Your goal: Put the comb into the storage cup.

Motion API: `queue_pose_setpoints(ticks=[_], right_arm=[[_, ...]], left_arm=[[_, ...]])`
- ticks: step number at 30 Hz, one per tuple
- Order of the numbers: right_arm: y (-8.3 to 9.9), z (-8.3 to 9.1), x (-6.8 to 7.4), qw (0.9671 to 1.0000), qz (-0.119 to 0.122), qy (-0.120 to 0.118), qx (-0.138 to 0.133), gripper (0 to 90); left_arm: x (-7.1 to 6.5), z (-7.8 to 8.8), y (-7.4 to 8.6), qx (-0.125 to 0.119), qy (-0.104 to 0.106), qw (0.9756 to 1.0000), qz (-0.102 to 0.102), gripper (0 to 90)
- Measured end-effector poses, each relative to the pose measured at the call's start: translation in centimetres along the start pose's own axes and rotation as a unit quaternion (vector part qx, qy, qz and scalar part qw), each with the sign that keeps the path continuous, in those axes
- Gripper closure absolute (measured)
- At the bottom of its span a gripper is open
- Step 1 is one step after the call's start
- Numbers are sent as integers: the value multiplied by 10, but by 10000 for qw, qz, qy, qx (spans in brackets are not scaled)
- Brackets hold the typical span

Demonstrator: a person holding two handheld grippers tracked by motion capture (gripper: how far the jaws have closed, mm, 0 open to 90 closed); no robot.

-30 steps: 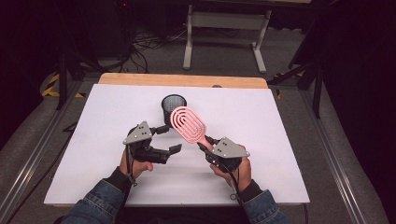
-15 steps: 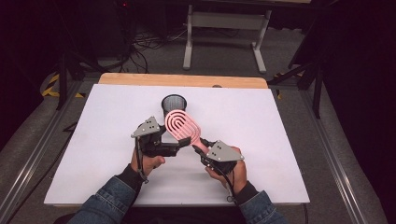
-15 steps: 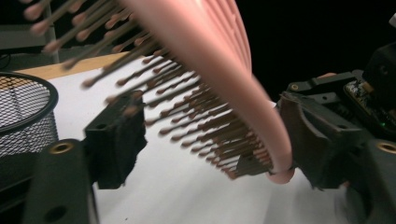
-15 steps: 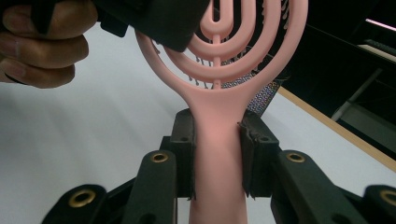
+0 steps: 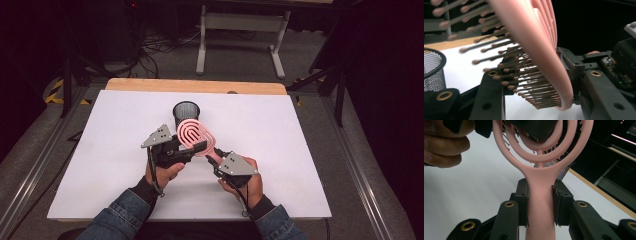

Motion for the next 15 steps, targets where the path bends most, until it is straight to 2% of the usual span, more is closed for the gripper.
queue_pose_setpoints(ticks=[4,6,9,15], right_arm=[[0,0,0,10000,-21,7,2,704],[0,0,0,10000,-34,-8,-15,702],[0,0,0,10000,-37,-53,-39,694],[-1,1,0,9999,-31,-145,-87,660]], left_arm=[[-4,0,-2,-33,134,9999,-83,597],[-6,0,-4,-33,120,9998,-170,607],[-7,2,-7,-83,-12,9996,-277,623],[-1,11,-12,-165,-122,9994,-278,623]])
Point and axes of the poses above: each handheld gripper's, and its own axes: z roughly backward along the jaws, y roughly out of its underside, x roughly to its left, the point moved 3 cm from there along -z, roughly forward along the jaws, and after that the axes turned 4 degrees about x, right-handed, at the moved point
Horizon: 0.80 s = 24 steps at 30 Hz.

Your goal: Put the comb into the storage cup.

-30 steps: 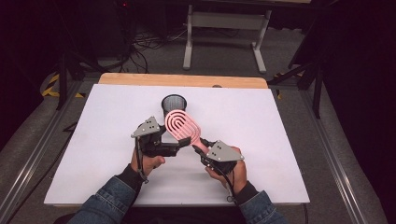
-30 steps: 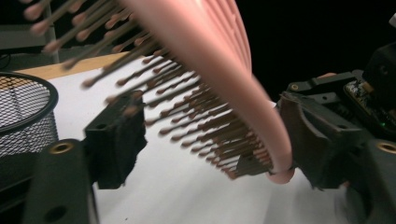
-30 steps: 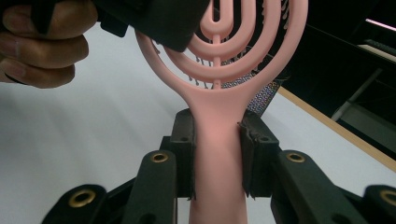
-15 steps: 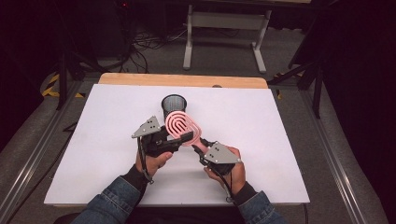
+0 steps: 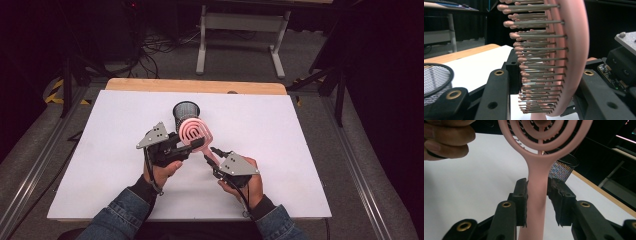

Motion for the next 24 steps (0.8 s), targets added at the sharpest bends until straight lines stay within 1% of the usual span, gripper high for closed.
queue_pose_setpoints(ticks=[1,2,4,6,8,9,10,11,12,14,16,18,19,22,24], right_arm=[[0,1,-1,10000,-25,-8,-14,630],[0,2,-2,10000,-50,-4,-37,597],[0,5,-4,9999,-89,11,-79,567],[-1,7,-6,9998,-122,60,-127,520],[-1,9,-8,9997,-143,78,-163,498],[-1,12,-9,9997,-140,88,-198,470],[-1,12,-9,9997,-140,88,-198,470],[-1,13,-10,9996,-146,87,-232,448],[-2,17,-11,9993,-153,156,-293,395],[-2,19,-13,9991,-104,232,-342,356],[-2,20,-13,9990,-96,262,-348,342],[-2,23,-14,9987,-101,306,-386,290],[-1,24,-16,9986,-95,370,-364,269],[1,29,-20,9980,-116,467,-400,247],[2,32,-22,9973,-111,585,-433,238]], left_arm=[[1,2,-1,13,-52,10000,-16,623],[1,2,-1,13,-52,10000,-16,623],[5,7,-2,-26,-113,9999,-1,623],[8,10,-2,-14,-167,9999,-3,623],[12,14,-3,-42,-228,9997,3,623],[12,14,-3,-42,-228,9997,3,623],[13,16,-3,-58,-243,9997,25,623],[14,17,-3,-54,-266,9996,27,623],[15,18,-2,-21,-286,9996,14,623],[16,20,-1,10,-338,9994,-3,623],[17,22,-1,45,-360,9993,-9,623],[18,23,0,37,-389,9992,-28,623],[19,24,0,34,-407,9992,-8,623],[21,26,1,38,-452,9990,-16,623],[21,28,2,53,-477,9988,-2,623]])
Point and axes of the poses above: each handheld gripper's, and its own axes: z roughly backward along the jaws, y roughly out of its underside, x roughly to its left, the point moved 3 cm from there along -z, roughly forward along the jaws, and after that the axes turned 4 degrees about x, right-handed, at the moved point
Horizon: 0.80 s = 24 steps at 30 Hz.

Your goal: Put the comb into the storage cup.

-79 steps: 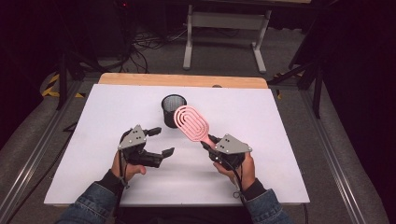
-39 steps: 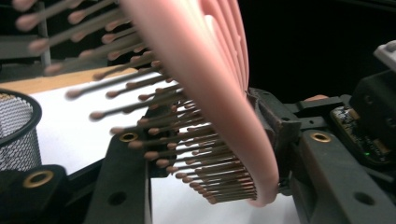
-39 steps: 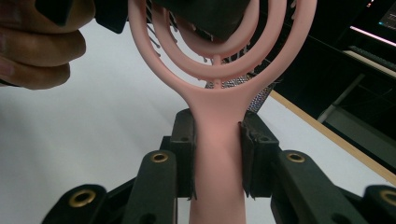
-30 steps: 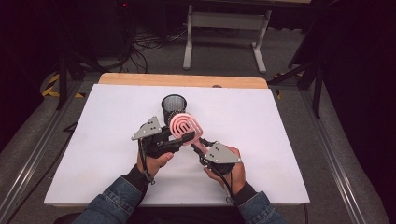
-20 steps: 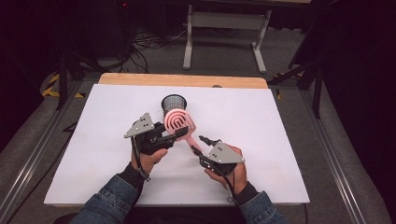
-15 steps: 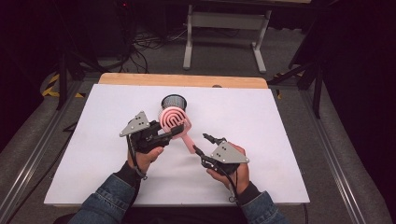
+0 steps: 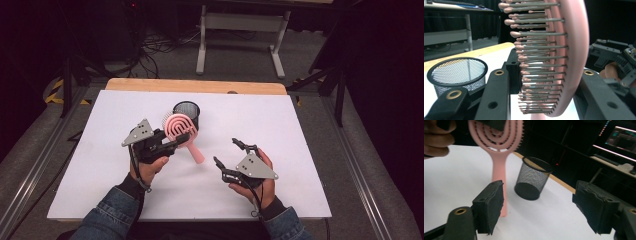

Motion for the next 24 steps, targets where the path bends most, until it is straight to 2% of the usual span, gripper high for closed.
queue_pose_setpoints(ticks=[2,5,15,18,24], right_arm=[[1,3,-3,10000,-29,66,-58,221],[3,5,-5,9998,-37,178,9,192],[13,14,-16,9993,-176,325,71,59],[16,17,-18,9993,-219,297,70,51],[24,21,-23,9989,-239,382,119,46]], left_arm=[[1,2,0,-12,-22,10000,-13,623],[3,5,-1,-35,-58,10000,-1,623],[9,16,-9,-139,-197,9997,-92,623],[9,18,-12,-162,-229,9995,-143,623],[7,20,-16,-137,-269,9992,-255,623]])
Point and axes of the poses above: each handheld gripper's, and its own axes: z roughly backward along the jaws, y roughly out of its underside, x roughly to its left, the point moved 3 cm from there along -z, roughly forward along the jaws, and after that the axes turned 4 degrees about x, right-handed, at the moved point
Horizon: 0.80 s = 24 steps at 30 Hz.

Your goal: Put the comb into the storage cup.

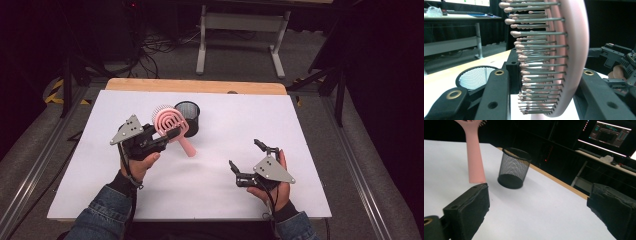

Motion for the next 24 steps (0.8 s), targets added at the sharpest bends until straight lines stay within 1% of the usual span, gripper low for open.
queue_pose_setpoints(ticks=[1,3,6,8,11,14,15,17,18,20,23,24], right_arm=[[2,1,-1,10000,-2,-4,36,46],[7,4,-6,9999,-39,80,68,47],[9,5,-8,9999,-50,111,89,47],[12,8,-10,9998,-32,129,139,47],[13,9,-11,9998,-37,157,134,47],[17,12,-14,9997,-72,182,169,48],[17,12,-14,9997,-72,182,169,48],[20,13,-14,9996,-56,174,216,49],[20,13,-14,9996,-56,174,216,49],[21,14,-14,9996,-50,164,222,49],[22,14,-14,9996,-36,156,244,51],[22,14,-14,9996,-31,148,252,51]], left_arm=[[0,1,-2,2,-17,10000,-40,623],[2,4,-6,-22,-51,10000,-66,623],[3,5,-9,-19,-80,9999,-105,623],[5,7,-14,13,-118,9998,-161,623],[6,7,-18,-8,-133,9998,-177,623],[8,8,-26,-21,-168,9996,-245,623],[8,8,-26,-21,-168,9996,-245,623],[9,9,-33,-21,-195,9993,-319,623],[9,9,-33,-21,-195,9993,-319,623],[11,9,-39,-64,-216,9991,-356,623],[12,8,-43,-20,-237,9990,-387,623],[12,7,-45,-2,-248,9987,-435,623]])
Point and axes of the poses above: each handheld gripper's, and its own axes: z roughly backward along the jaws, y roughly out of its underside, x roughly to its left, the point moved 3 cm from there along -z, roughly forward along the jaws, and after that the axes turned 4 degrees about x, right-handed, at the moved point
